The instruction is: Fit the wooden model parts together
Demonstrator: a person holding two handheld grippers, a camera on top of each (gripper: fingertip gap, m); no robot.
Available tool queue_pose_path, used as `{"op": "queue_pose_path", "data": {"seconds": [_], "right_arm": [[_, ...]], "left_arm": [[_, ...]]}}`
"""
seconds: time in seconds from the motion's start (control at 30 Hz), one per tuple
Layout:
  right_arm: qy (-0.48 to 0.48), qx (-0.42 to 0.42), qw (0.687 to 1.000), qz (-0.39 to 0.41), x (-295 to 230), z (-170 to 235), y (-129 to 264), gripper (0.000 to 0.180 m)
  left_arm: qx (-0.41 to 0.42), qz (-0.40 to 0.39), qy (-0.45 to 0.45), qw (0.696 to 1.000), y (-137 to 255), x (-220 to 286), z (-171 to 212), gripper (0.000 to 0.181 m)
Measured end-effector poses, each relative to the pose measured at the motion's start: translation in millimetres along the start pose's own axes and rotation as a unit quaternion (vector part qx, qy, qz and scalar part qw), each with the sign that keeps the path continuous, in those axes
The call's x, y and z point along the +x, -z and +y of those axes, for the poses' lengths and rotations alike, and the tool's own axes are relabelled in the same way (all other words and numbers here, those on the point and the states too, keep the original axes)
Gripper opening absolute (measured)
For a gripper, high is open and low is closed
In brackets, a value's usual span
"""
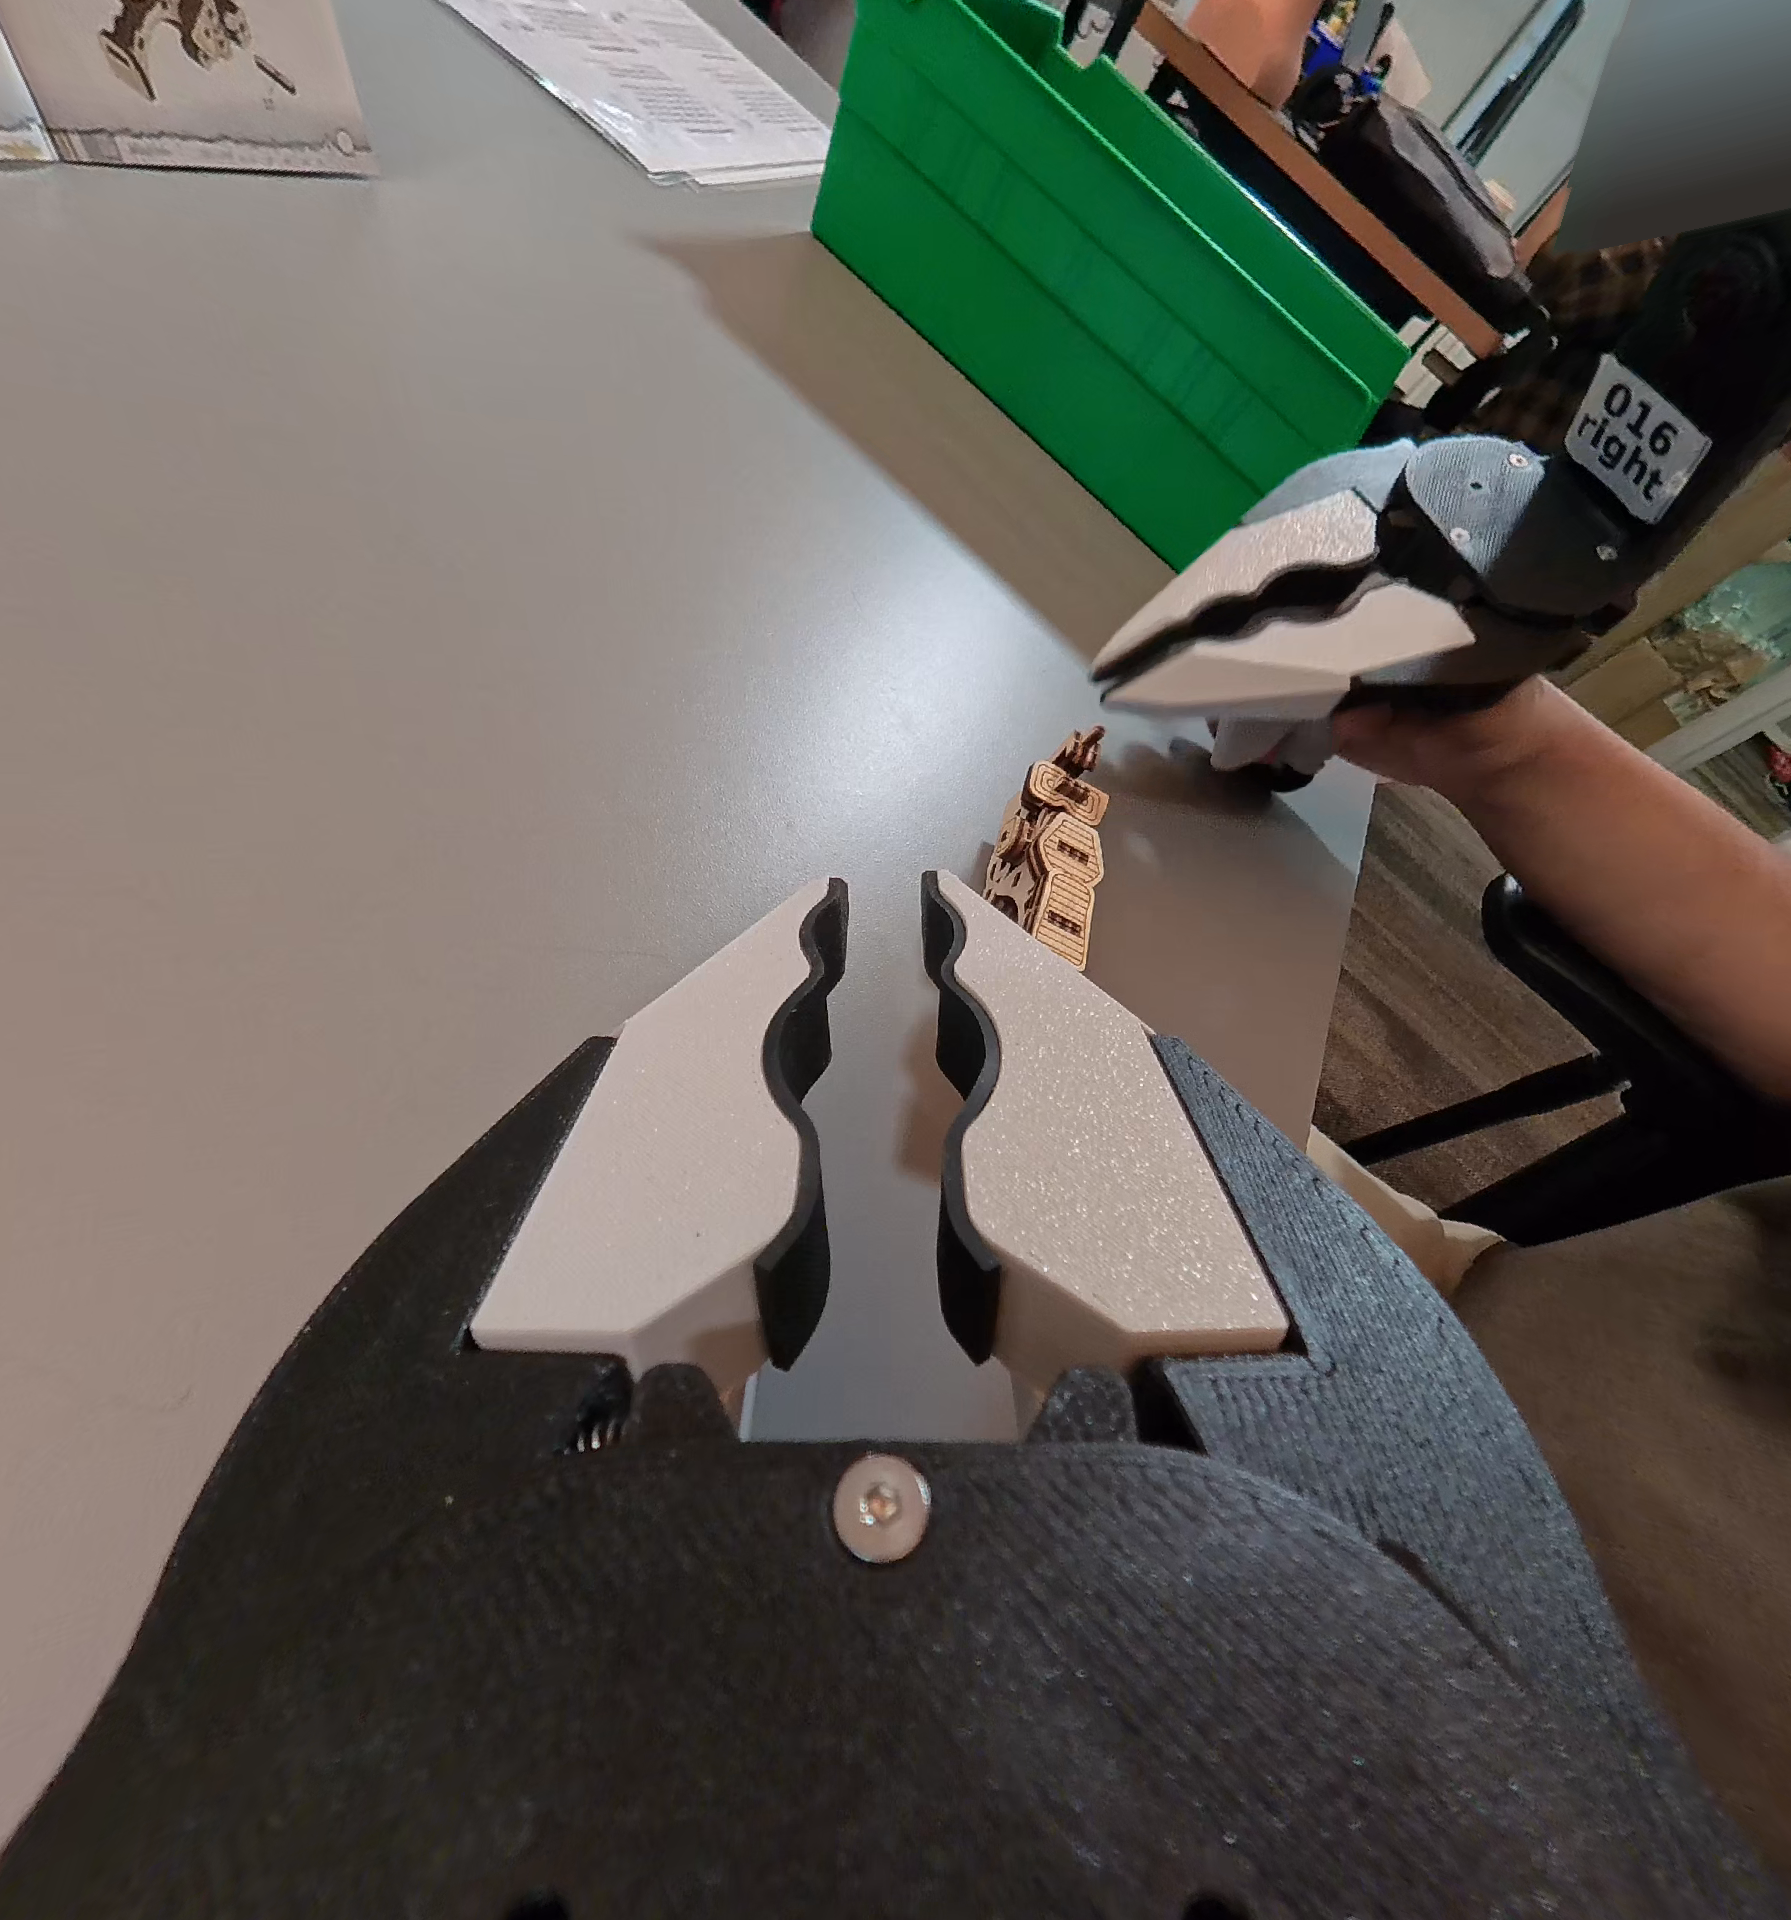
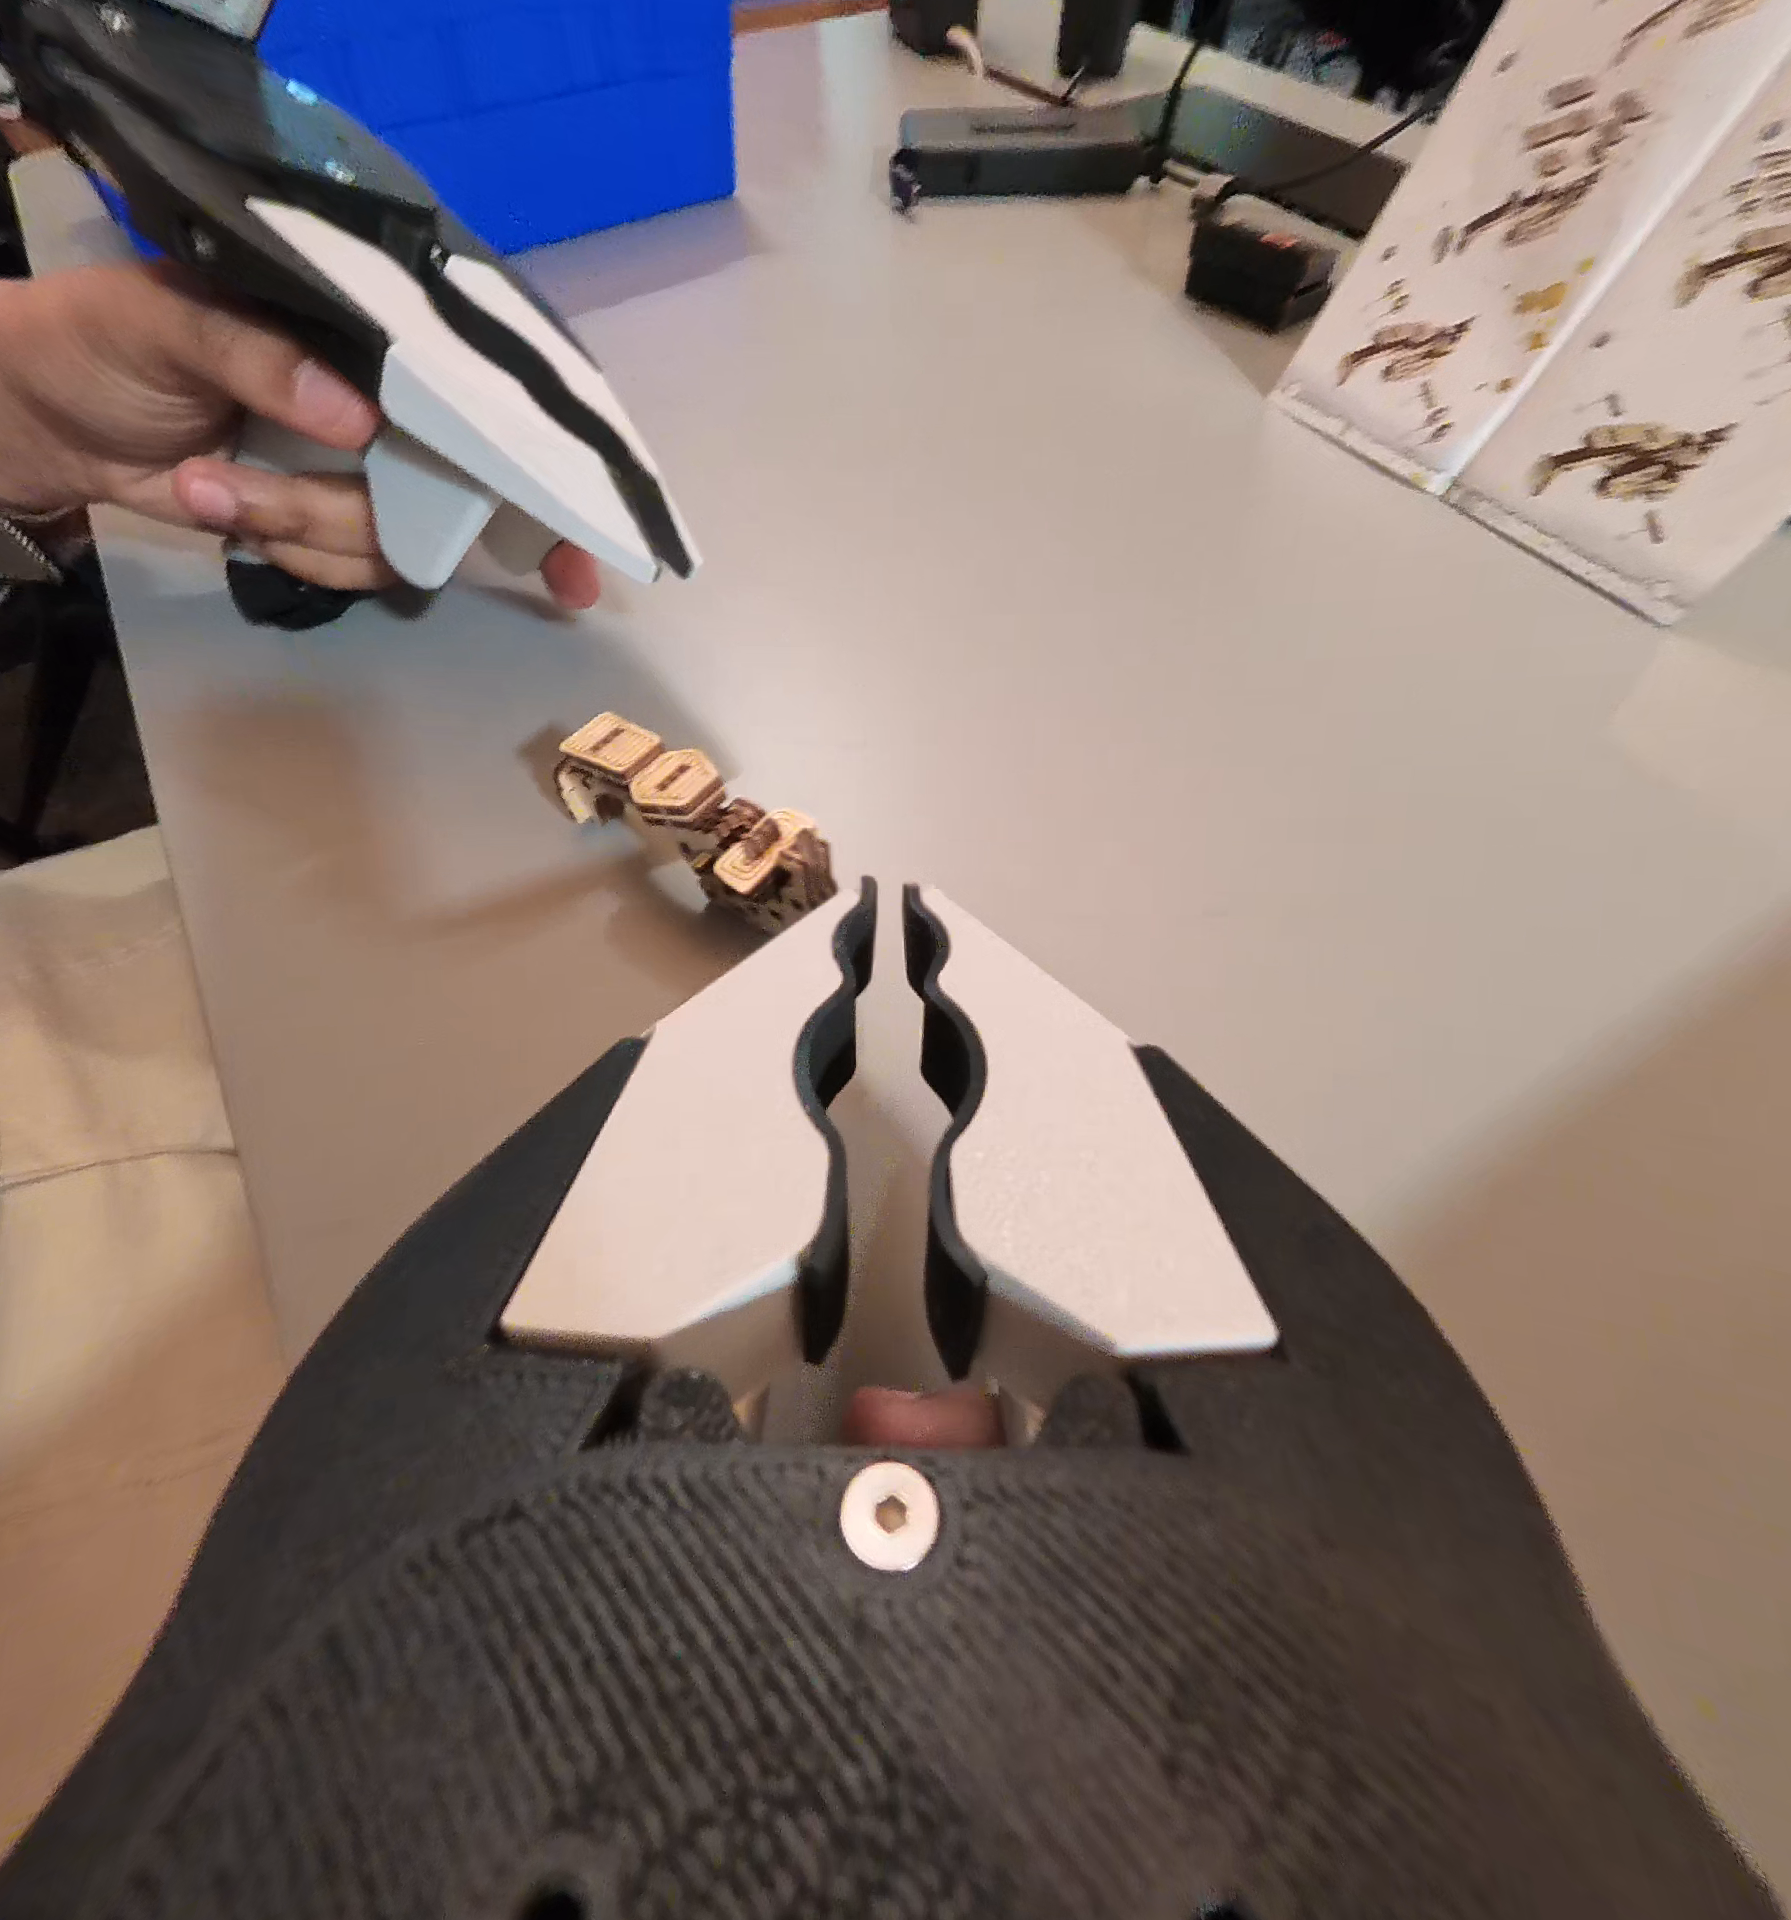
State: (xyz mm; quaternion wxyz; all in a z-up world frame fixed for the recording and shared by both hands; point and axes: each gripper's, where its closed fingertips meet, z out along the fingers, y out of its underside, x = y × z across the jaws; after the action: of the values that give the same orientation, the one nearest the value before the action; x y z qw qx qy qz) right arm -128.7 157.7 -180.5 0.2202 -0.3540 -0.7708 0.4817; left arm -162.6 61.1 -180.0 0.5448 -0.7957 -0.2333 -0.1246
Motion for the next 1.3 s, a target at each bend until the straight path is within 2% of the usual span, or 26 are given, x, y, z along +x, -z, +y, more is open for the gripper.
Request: {"op": "queue_pose_path", "data": {"seconds": [0.27, 0.47, 0.6, 0.7, 0.8, 0.87, 0.93, 1.0, 1.07, 1.17, 1.3], "right_arm": [[-0.026, 0.009, 0.997, 0.072, 28.4, -0.7, 5.9, 0.004], [-0.03, 0.006, 0.996, 0.088, 33.1, 0.2, 5.5, 0.004], [-0.029, 0.01, 0.996, 0.088, 32.2, -1.8, 4.8, 0.004], [-0.026, 0.009, 0.996, 0.088, 31.7, -1.9, 4.4, 0.004], [-0.029, 0.014, 0.995, 0.092, 32.7, -3.0, 5.2, 0.004], [-0.034, 0.018, 0.995, 0.093, 33.7, -4.4, 5.5, 0.004], [-0.037, 0.025, 0.995, 0.093, 35.3, -7.8, 5.5, 0.004], [-0.039, 0.032, 0.994, 0.094, 37.3, -11.5, 5.7, 0.004], [-0.043, 0.039, 0.994, 0.093, 38.4, -15.1, 5.0, 0.004], [-0.043, 0.048, 0.994, 0.085, 37.8, -23.4, 1.0, 0.002], [-0.029, 0.059, 0.995, 0.075, 32.0, -35.8, -7.1, 0.0]], "left_arm": [[0.003, 0.0, 0.0, 1.0, 0.1, 0.2, -0.7, 0.013], [0.011, 0.004, 0.008, 1.0, 1.2, -0.3, -2.8, 0.015], [0.025, -0.019, 0.021, 0.999, 16.6, -1.5, -17.8, 0.036], [0.072, -0.046, 0.011, 0.996, 68.8, -2.8, -61.5, 0.045], [0.142, -0.155, 0.007, 0.978, 165.3, -31.2, -117.1, 0.055], [0.161, -0.241, 0.021, 0.957, 235.5, -56.9, -133.8, 0.056], [0.09, -0.341, 0.033, 0.935, 290.5, -96.5, -115.3, 0.068], [-0.034, -0.445, 0.062, 0.893, 339.9, -147.8, -69.5, 0.086], [-0.142, -0.504, 0.104, 0.845, 378.0, -188.6, -19.4, 0.097], [-0.227, -0.497, 0.146, 0.825, 388.9, -218.8, 32.4, 0.129], [-0.28, -0.493, 0.153, 0.809, 384.9, -241.1, 62.1, 0.139]]}}
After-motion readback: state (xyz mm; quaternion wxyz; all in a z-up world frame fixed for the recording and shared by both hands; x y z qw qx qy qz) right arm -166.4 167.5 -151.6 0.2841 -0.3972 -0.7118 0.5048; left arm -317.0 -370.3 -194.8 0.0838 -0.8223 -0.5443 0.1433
